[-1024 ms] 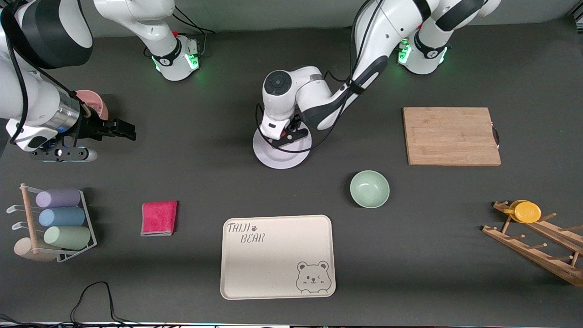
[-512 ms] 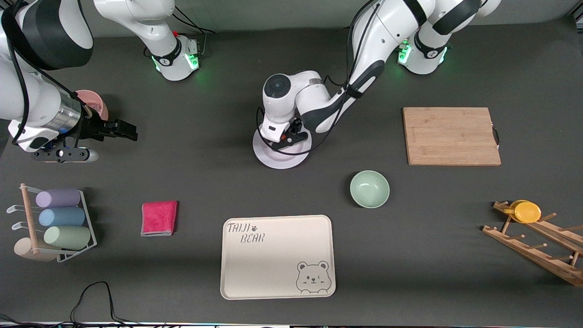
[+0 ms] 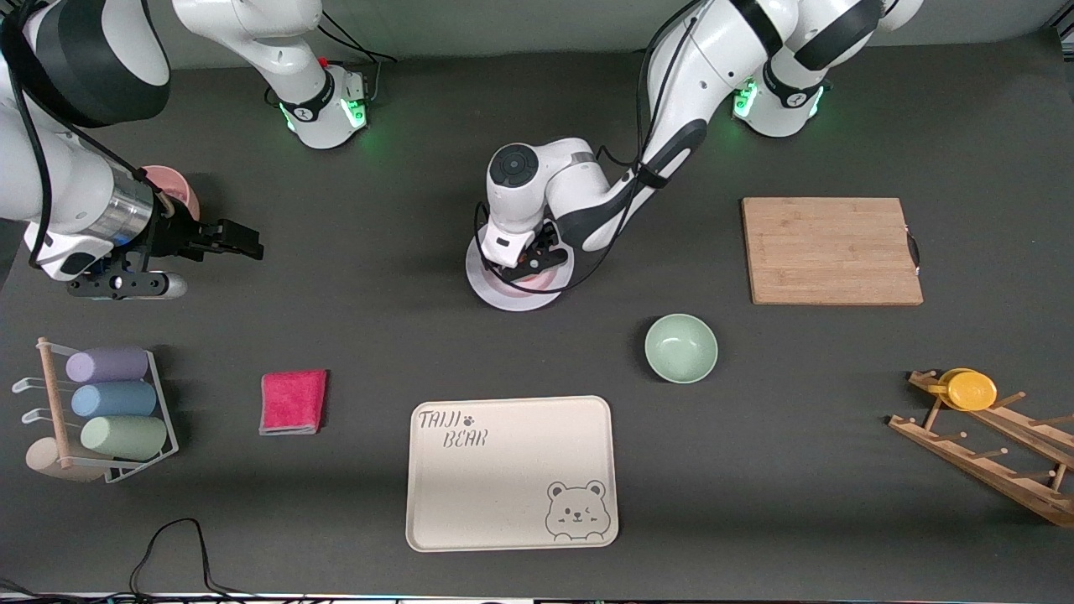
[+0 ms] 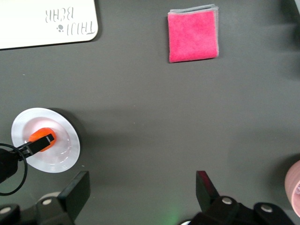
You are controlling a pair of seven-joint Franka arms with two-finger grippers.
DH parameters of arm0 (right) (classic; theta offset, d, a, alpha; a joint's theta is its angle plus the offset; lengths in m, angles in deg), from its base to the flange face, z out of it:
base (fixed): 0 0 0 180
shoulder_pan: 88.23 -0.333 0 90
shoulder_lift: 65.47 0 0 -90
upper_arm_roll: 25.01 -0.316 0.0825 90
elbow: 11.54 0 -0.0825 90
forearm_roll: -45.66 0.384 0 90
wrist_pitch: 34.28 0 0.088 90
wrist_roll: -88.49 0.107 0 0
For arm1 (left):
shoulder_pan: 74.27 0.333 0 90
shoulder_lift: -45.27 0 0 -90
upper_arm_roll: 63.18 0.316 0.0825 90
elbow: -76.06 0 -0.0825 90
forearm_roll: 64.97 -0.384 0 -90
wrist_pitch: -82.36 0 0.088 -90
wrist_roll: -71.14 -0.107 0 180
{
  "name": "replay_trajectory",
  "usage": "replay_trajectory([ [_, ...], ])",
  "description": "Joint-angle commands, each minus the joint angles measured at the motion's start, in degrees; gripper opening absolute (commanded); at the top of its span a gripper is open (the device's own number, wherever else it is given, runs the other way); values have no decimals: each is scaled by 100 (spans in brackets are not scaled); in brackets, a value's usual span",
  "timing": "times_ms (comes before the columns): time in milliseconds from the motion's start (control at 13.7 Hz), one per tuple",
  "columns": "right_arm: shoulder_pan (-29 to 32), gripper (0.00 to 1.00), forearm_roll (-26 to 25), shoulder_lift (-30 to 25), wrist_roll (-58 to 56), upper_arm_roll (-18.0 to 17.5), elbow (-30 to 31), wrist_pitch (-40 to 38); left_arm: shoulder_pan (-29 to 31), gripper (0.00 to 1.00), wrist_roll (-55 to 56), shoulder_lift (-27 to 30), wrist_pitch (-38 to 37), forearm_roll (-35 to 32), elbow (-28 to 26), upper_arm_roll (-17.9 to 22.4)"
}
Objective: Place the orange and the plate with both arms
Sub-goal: 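Lower the orange onto the white plate and open the left gripper, then raise the left gripper away while the right gripper reaches the plate rim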
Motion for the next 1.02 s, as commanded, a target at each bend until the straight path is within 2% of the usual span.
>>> replay_trajectory([
  [0, -1, 100, 535, 14, 62, -14, 54, 130, -11, 100, 145, 120, -164, -65, 100, 84],
  [220, -9, 100, 1178, 162, 62, -14, 80, 358, 419, 100, -187, 690, -1163, -39, 74, 32],
  [439, -9, 100, 1635, 408, 36, -23, 89, 595, 1034, 100, -1529, 1376, -2009, 565, 56, 23],
  [732, -1, 100, 2680, 699, -341, -23, 229, 771, 2088, 100, -3709, 2176, -2739, 1339, 30, 154],
  [805, -1, 100, 2996, 699, -438, -23, 378, 902, 2204, 100, -4184, 2317, -2888, 1472, 21, 381],
  [951, -1, 100, 3428, 699, -833, -23, 694, 1096, 2170, 100, -5125, 2659, -3021, 1691, -153, 1083],
])
